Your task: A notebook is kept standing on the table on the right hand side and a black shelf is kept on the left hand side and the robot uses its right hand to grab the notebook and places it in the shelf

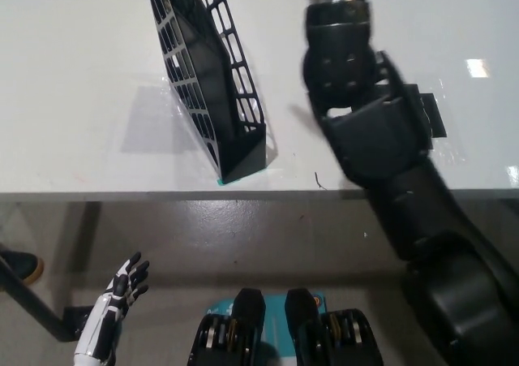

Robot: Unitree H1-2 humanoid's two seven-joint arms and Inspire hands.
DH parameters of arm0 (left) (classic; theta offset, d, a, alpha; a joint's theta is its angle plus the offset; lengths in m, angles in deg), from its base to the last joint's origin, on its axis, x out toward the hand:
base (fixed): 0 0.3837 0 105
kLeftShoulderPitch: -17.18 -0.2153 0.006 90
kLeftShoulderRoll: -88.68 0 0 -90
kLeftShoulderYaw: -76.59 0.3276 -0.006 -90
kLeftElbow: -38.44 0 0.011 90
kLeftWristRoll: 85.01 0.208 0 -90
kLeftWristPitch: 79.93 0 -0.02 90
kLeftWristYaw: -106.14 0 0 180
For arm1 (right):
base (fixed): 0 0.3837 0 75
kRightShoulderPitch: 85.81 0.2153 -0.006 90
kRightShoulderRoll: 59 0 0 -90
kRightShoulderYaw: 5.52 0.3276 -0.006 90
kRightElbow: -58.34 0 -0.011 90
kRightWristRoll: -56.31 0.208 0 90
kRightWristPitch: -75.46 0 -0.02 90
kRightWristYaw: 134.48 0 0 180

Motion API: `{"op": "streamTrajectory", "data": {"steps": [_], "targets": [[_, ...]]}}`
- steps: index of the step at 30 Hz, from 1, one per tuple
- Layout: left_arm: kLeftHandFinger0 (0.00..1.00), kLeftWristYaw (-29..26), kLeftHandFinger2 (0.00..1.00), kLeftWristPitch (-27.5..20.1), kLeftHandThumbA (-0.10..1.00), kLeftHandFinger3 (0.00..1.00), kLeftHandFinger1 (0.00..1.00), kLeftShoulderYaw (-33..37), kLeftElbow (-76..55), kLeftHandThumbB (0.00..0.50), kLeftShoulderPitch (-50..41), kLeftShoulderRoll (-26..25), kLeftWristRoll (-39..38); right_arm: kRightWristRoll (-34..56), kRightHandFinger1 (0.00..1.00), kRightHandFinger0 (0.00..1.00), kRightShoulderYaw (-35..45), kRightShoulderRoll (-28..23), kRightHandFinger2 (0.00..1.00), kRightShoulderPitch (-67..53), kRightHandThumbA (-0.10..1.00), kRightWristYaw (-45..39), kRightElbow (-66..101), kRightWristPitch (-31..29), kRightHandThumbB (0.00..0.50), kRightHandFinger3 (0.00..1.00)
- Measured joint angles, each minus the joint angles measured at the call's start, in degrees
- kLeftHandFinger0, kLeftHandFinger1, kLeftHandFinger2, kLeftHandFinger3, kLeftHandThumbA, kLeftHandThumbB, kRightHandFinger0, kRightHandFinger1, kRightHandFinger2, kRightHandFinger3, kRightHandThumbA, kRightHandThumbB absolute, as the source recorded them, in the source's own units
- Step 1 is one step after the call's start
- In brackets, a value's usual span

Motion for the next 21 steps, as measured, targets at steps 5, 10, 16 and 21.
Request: {"op": "streamTrajectory", "data": {"steps": [5, 10, 16, 21], "targets": [[1.00, 0.0, 1.00, 0.1, 1.00, 1.00, 1.00, 0.0, 0.1, 0.078, 0.0, 0.0, 0.0, 0.0, 1.00, 1.00, 0.7, -3.3, 1.00, -4.5, 1.00, -2.1, 11.3, 2.8, 0.499, 1.00], [1.00, 0.0, 1.00, 0.1, 1.00, 1.00, 1.00, 0.0, 0.4, 0.079, 0.0, 0.0, 0.0, 0.2, 1.00, 1.00, 1.0, -6.3, 1.00, -11.3, 1.00, -4.1, 21.8, 5.2, 0.500, 1.00], [1.00, 0.0, 1.00, 0.1, 1.00, 1.00, 1.00, 0.0, 0.4, 0.077, 0.0, 0.1, 0.1, 0.6, 1.00, 1.00, 1.3, -9.3, 1.00, -21.4, 1.00, -5.8, 34.5, 6.9, 0.491, 1.00], [1.00, 0.0, 1.00, 0.1, 1.00, 1.00, 1.00, 0.0, 0.4, 0.104, 0.1, 0.1, 0.1, 0.8, 1.00, 1.00, 1.3, -10.9, 1.00, -31.8, 1.00, -7.4, 45.4, 7.4, 0.444, 1.00]]}}
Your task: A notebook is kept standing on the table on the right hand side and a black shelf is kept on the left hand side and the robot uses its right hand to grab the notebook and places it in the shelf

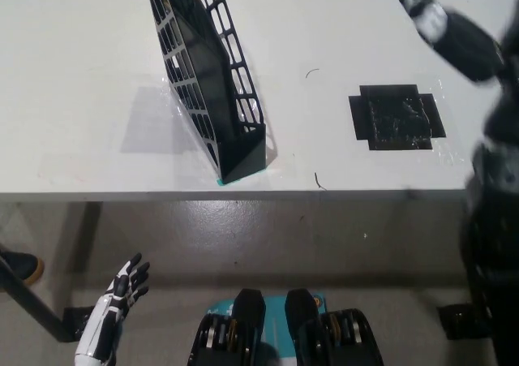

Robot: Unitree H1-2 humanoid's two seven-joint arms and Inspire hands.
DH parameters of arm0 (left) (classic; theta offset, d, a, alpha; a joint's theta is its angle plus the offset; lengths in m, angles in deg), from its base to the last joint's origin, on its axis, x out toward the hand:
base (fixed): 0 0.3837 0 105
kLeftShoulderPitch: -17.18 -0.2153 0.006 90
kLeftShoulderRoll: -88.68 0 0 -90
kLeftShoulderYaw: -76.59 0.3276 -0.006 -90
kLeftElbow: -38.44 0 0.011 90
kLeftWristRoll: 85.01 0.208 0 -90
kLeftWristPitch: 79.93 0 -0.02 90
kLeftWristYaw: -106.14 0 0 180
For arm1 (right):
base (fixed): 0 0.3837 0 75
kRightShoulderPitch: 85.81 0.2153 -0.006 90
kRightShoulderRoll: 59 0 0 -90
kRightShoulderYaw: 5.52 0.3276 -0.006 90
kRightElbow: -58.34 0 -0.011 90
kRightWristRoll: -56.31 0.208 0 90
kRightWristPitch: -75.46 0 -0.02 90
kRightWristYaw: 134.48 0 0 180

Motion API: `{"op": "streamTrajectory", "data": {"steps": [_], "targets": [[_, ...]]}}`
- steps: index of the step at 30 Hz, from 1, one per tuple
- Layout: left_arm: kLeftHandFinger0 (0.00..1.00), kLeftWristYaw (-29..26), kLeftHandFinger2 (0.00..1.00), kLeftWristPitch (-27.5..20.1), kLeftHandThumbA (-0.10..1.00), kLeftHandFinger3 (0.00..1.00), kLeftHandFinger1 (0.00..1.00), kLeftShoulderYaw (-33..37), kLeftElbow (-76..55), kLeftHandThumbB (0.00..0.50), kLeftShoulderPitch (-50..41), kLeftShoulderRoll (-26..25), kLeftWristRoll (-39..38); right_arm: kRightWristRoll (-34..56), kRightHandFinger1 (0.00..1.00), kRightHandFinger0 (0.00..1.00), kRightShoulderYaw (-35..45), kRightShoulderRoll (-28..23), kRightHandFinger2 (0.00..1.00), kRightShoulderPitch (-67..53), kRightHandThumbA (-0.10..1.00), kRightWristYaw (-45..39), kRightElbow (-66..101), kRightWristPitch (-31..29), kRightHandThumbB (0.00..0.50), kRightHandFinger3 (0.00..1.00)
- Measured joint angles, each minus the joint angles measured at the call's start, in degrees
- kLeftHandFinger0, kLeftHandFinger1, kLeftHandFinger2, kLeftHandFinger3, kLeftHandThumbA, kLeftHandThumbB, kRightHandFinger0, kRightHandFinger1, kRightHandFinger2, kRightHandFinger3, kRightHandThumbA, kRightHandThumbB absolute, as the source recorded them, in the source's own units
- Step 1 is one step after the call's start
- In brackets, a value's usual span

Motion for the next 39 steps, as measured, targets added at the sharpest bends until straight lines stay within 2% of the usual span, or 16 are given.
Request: {"op": "streamTrajectory", "data": {"steps": [3, 5, 10, 13, 14, 20, 21, 28, 29, 34, 39], "targets": [[1.00, 0.0, 1.00, 0.0, 1.00, 1.00, 1.00, 0.0, -0.1, 0.094, 0.0, 0.0, 0.0, 0.6, 1.00, 1.00, -0.7, -0.4, 1.00, -9.5, 1.00, -1.6, 6.2, -0.2, 0.457, 1.00], [1.00, 0.0, 1.00, 0.0, 1.00, 1.00, 1.00, -0.1, -0.3, 0.098, -0.1, -0.1, 0.0, 1.4, 1.00, 1.00, -1.3, -0.7, 1.00, -16.0, 1.00, -3.3, 9.0, -0.5, 0.412, 1.00], [1.00, 0.0, 1.00, 0.0, 1.00, 1.00, 1.00, -0.1, -0.5, 0.105, 0.1, 0.0, 0.0, 2.1, 1.00, 1.00, -2.5, -0.8, 1.00, -24.9, 1.00, -5.2, 5.1, -3.2, 0.397, 1.00], [1.00, 0.0, 1.00, 0.0, 1.00, 1.00, 1.00, -0.1, -0.5, 0.103, 0.2, 0.0, 0.0, 2.8, 1.00, 1.00, -2.9, -0.6, 1.00, -26.9, 1.00, -6.2, 0.1, -5.0, 0.395, 1.00], [1.00, 0.0, 1.00, 0.0, 1.00, 1.00, 1.00, -0.1, -0.5, 0.097, 0.3, 0.0, 0.0, 3.1, 1.00, 1.00, -3.0, -0.4, 1.00, -27.4, 1.00, -6.6, -1.2, -5.4, 0.353, 1.00], [1.00, 0.0, 1.00, 0.0, 1.00, 1.00, 1.00, -0.1, -0.5, 0.094, 0.7, -0.1, 0.2, 4.4, 1.00, 1.00, -3.2, 1.0, 1.00, -28.7, 1.00, -8.2, -11.7, -7.8, 0.349, 1.00], [1.00, 0.0, 1.00, 0.0, 1.00, 1.00, 1.00, -0.1, -0.5, 0.092, 0.7, -0.1, 0.2, 4.6, 1.00, 1.00, -3.2, 1.0, 1.00, -28.7, 1.00, -8.4, -12.3, -8.1, 0.324, 1.00], [1.00, 0.0, 1.00, 0.0, 1.00, 1.00, 1.00, -0.1, -0.5, 0.103, 0.9, -0.1, 0.2, 6.5, 1.00, 1.00, -2.8, 2.0, 1.00, -29.4, 1.00, -9.5, -24.0, -10.4, 0.340, 1.00], [1.00, 0.0, 1.00, 0.0, 1.00, 1.00, 1.00, -0.1, -0.5, 0.090, 0.9, -0.1, 0.2, 7.1, 1.00, 1.00, -2.7, 2.2, 1.00, -29.4, 1.00, -9.8, -24.9, -10.5, 0.349, 1.00], [1.00, 0.0, 1.00, 0.0, 1.00, 1.00, 1.00, -0.1, -0.5, 0.117, 0.9, -0.1, 0.3, 10.3, 1.00, 1.00, -1.6, 3.0, 1.00, -30.3, 1.00, -11.6, -29.1, -11.1, 0.334, 1.00], [1.00, 0.0, 1.00, 0.0, 1.00, 1.00, 1.00, -0.1, -0.5, 0.114, 0.9, -0.1, 0.4, 12.9, 1.00, 1.00, -0.5, 3.1, 1.00, -31.6, 1.00, -13.4, -33.0, -12.0, 0.326, 1.00]]}}
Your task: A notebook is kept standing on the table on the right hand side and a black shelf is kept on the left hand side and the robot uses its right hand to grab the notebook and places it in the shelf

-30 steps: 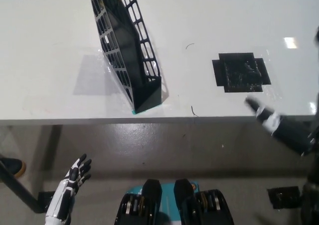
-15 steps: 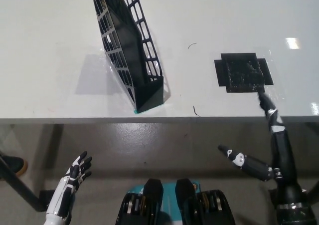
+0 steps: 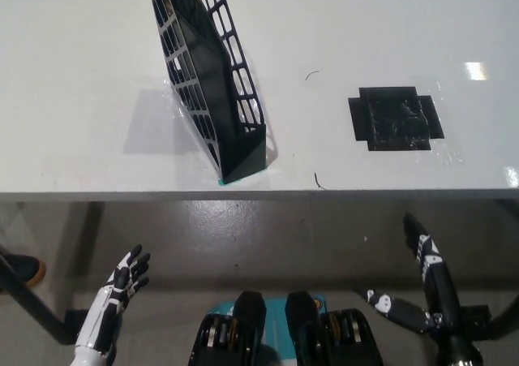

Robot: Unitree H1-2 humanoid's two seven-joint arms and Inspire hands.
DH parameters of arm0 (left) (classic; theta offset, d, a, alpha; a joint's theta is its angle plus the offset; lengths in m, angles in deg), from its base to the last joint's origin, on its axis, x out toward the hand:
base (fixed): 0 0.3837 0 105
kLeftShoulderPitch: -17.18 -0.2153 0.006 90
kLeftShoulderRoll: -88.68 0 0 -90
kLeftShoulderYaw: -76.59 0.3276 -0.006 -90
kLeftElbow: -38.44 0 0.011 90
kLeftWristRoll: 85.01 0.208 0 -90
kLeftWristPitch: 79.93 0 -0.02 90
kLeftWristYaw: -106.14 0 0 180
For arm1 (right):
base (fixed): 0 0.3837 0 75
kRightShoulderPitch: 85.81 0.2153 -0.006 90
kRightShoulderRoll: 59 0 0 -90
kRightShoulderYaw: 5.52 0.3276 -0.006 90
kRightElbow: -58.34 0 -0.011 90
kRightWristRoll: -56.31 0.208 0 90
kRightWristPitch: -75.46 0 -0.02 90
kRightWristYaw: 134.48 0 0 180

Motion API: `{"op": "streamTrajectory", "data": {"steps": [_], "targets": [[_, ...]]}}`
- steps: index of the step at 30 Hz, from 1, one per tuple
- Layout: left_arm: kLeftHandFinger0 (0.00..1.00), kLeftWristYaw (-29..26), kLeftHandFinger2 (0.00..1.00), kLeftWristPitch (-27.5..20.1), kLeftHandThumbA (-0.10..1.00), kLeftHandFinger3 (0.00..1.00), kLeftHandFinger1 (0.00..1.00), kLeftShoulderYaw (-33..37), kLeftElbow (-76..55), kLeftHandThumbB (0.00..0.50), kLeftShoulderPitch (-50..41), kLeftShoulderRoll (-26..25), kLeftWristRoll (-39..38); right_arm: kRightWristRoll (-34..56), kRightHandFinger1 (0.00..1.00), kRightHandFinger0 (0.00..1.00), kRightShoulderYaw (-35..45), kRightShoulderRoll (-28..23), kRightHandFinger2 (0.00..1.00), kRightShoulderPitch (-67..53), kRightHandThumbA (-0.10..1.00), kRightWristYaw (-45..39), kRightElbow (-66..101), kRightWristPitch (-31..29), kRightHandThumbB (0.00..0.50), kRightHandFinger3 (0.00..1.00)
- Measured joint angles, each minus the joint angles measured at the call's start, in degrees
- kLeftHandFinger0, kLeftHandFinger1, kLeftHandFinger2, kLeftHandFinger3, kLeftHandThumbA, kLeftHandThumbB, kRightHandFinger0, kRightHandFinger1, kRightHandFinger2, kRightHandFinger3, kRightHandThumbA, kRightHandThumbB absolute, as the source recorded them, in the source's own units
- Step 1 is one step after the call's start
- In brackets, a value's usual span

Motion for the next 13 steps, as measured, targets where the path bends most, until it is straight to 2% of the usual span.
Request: {"op": "streamTrajectory", "data": {"steps": [3, 7, 13], "targets": [[1.00, 0.0, 1.00, 0.0, 1.00, 1.00, 1.00, 0.0, 0.0, 0.108, 0.1, 0.0, 0.0, 0.5, 1.00, 1.00, 0.2, 0.0, 1.00, -0.8, 1.00, -0.6, -0.4, -0.2, 0.349, 1.00], [1.00, 0.0, 1.00, 0.0, 1.00, 1.00, 1.00, 0.0, 0.0, 0.102, 0.3, 0.0, 0.0, 0.9, 1.00, 1.00, 0.3, 0.4, 1.00, -1.6, 1.00, -1.2, -0.4, -0.3, 0.331, 1.00], [1.00, 0.0, 1.00, 0.1, 1.00, 1.00, 1.00, 0.0, 0.0, 0.098, 0.8, 0.0, 0.0, 2.0, 1.00, 1.00, 0.5, 0.6, 1.00, -2.3, 1.00, -2.6, -0.4, -0.3, 0.346, 1.00]]}}
